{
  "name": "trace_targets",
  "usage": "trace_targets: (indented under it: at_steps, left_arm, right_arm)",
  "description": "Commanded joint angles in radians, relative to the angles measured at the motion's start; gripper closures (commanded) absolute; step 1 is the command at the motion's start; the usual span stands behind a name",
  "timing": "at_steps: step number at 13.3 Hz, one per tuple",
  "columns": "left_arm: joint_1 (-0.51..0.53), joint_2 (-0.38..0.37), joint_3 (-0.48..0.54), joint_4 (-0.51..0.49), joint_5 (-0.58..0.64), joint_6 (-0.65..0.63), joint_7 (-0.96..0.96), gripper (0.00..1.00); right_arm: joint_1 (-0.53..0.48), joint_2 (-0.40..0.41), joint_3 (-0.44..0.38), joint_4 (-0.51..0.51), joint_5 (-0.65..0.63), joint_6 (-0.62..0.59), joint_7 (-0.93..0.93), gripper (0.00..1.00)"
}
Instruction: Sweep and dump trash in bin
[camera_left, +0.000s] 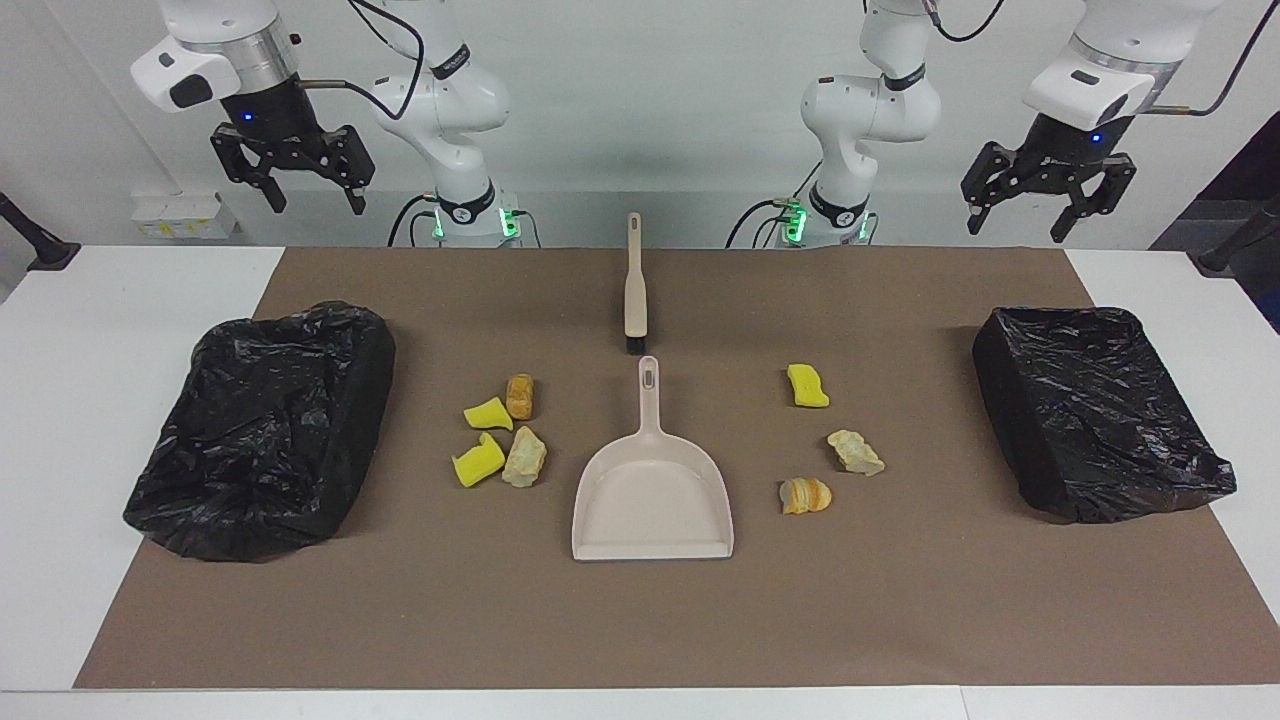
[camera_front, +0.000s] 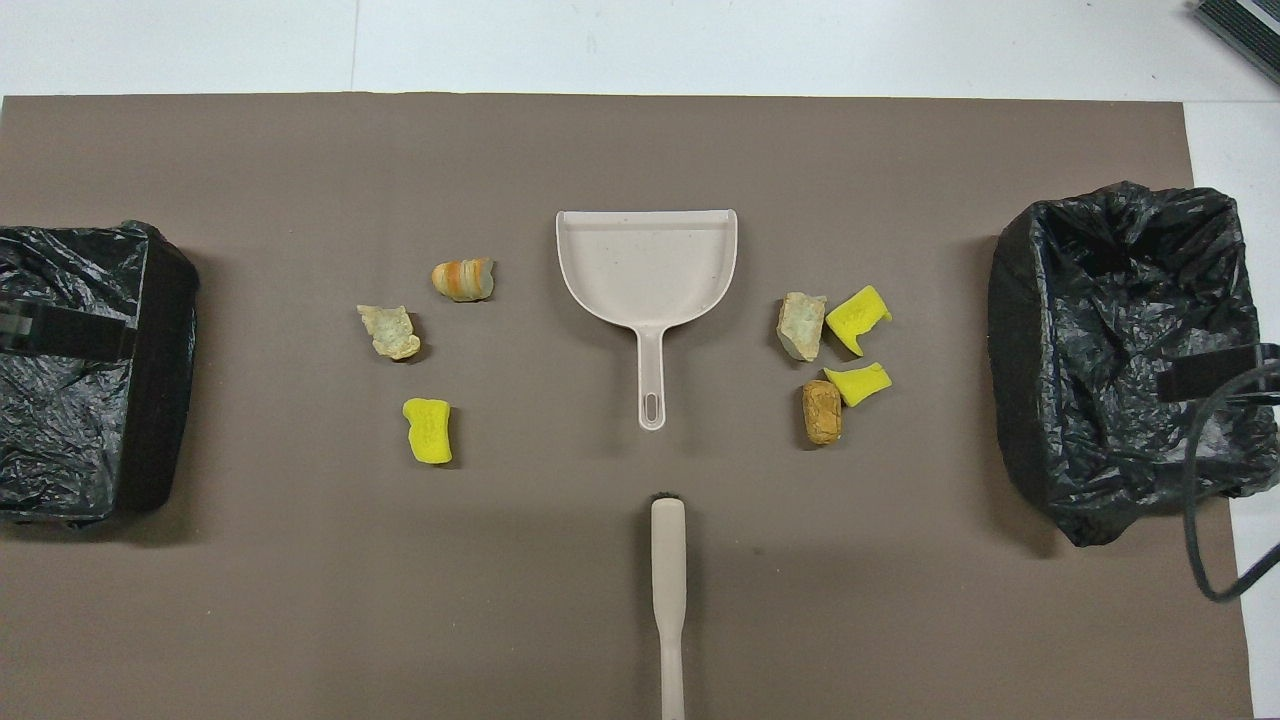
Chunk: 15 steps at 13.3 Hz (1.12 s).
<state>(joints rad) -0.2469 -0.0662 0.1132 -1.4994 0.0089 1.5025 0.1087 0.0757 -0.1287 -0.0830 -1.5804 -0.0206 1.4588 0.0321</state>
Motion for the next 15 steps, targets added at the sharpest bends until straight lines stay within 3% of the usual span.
trace_targets:
  at_steps: [1, 5, 12, 15]
  left_arm:
    - [-0.052, -0.043, 0.006, -0.064, -0.017, 0.022, -0.001, 0.0]
    - [-0.156, -0.07, 0.005, -0.122, -0.04, 0.036, -0.004, 0.0]
    - [-0.422, -0.09, 0.005, -0.418, -0.043, 0.365, -0.25, 0.0]
    - [-0.561, -0.075, 0.005, -0.473, -0.043, 0.407, -0.417, 0.0]
  right_arm:
    - [-0.005, -0.022, 0.0, -0.026, 0.013, 0.0, -0.037, 0.0]
    - [-0.005, -0.031, 0.002, -0.038, 0.013, -0.001, -0.037, 0.0]
    - [-0.005, -0.031, 0.002, -0.038, 0.013, 0.0, -0.035, 0.0]
    - [-0.005, -0.031, 0.002, -0.038, 0.013, 0.0, -0.035, 0.0]
